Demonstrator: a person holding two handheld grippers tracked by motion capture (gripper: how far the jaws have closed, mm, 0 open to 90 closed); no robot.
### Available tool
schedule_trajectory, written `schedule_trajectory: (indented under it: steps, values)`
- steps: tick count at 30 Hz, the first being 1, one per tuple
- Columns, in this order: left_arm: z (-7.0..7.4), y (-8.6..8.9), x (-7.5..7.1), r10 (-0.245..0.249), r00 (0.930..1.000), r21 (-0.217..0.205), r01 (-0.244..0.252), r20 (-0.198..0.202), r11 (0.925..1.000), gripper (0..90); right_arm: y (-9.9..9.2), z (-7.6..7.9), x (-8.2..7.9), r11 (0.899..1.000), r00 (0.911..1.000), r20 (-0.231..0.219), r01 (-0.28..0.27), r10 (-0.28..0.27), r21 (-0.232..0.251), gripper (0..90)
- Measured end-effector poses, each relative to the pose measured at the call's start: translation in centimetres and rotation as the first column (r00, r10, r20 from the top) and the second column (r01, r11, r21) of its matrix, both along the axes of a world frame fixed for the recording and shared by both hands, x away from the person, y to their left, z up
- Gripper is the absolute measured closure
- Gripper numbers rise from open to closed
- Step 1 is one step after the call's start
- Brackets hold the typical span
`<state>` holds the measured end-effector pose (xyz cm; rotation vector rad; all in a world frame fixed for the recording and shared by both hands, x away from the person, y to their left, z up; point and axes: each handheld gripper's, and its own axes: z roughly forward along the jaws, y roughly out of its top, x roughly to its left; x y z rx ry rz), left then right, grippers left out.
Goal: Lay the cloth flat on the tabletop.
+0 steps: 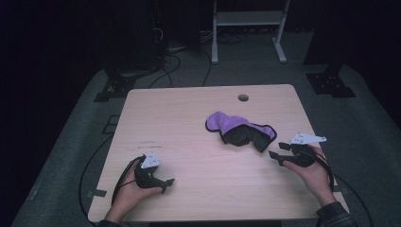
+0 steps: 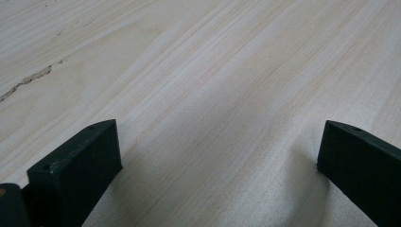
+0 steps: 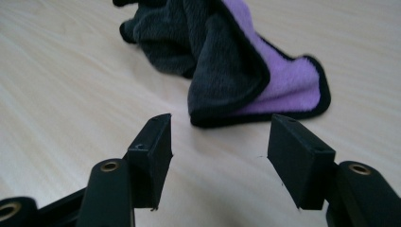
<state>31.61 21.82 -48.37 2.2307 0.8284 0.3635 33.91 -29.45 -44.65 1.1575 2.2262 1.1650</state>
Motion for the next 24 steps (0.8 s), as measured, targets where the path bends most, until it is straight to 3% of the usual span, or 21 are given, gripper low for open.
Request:
schedule_trajectory:
  steps: [5, 12, 15, 18, 21, 24]
  values:
    - [0.0, 0.0, 0.0, 0.001, 1.0000, 0.000, -0.001, 0.000, 1.0000, 0.0, 0.5, 0.9, 2.4, 1.000, 0.9998, 0.018, 0.004, -0.004, 0.009, 46.0]
    - [0.0, 0.0, 0.0, 0.001, 1.0000, 0.000, -0.001, 0.001, 1.0000, 0.0, 1.4, 1.2, 4.4, 1.000, 0.9998, 0.019, 0.006, -0.006, 0.020, 52.6]
    - [0.0, 0.0, 0.0, 0.001, 1.0000, -0.002, -0.001, 0.003, 1.0000, 0.0, 1.8, 1.0, 5.7, 1.000, 1.0000, 0.001, 0.002, -0.002, 0.012, 58.4]
    - [0.0, 0.0, 0.0, 0.001, 1.0000, -0.002, -0.001, 0.003, 1.0000, 0.0, 2.0, 0.9, 6.1, 1.000, 1.0000, 0.003, -0.002, 0.002, 0.021, 60.4]
    - [0.0, 0.0, 0.0, 0.001, 1.0000, -0.002, -0.001, 0.002, 1.0000, 0.0, 2.4, 0.5, 6.7, 1.000, 0.9998, -0.019, -0.011, 0.011, -0.001, 63.0]
    - [0.0, 0.0, 0.0, 0.001, 1.0000, -0.002, -0.001, 0.002, 1.0000, 0.0, 2.6, 0.3, 7.3, 1.000, 0.9995, -0.030, -0.009, 0.008, -0.005, 70.3]
